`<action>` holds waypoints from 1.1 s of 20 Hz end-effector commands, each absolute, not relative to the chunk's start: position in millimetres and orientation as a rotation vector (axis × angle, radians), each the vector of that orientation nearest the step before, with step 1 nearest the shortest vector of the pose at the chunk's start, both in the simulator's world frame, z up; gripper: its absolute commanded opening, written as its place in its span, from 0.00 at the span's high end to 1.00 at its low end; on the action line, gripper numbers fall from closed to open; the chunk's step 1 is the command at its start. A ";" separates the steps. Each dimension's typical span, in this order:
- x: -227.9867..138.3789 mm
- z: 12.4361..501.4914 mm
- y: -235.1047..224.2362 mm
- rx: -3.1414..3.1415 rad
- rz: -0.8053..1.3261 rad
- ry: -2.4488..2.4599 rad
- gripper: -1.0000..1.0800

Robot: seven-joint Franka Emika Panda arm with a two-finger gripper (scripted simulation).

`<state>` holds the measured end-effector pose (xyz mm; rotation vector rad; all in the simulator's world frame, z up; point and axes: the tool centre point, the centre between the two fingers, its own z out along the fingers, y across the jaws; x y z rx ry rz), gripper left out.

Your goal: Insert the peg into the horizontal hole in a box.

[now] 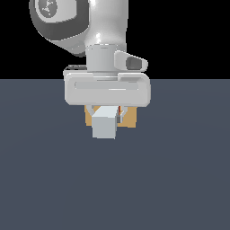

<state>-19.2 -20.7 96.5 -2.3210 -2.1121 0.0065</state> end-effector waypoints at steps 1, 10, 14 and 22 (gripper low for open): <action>-15.9 101.5 -20.9 -2.326 -0.005 -2.117 1.00; -16.8 99.0 -6.6 -2.323 0.001 -2.115 1.00; -14.8 99.5 19.0 -2.324 -0.001 -2.115 1.00; -8.5 101.2 80.3 -2.326 -0.004 -2.116 1.00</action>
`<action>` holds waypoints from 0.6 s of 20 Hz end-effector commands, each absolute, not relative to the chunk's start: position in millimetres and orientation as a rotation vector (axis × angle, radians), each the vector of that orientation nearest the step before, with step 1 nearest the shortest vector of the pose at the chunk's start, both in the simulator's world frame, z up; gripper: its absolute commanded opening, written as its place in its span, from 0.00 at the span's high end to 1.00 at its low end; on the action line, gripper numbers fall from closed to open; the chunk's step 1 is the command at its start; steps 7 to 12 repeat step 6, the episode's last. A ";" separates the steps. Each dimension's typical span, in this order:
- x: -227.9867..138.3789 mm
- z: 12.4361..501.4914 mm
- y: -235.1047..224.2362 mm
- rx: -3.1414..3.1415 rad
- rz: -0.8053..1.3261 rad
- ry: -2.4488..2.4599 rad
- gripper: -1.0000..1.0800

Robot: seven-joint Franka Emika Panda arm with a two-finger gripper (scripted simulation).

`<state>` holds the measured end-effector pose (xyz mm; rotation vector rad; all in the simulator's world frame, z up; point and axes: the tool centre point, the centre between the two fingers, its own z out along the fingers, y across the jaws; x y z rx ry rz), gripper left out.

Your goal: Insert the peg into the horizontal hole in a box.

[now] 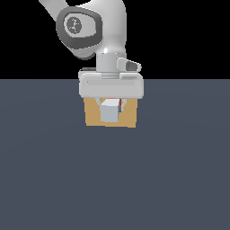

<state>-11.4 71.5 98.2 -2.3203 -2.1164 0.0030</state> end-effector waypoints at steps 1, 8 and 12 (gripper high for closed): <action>-7.8 101.1 84.8 -2.326 -0.004 -2.116 1.00; -5.8 101.4 95.1 -2.326 -0.005 -2.117 1.00; -5.8 101.4 95.1 -2.326 -0.005 -2.117 1.00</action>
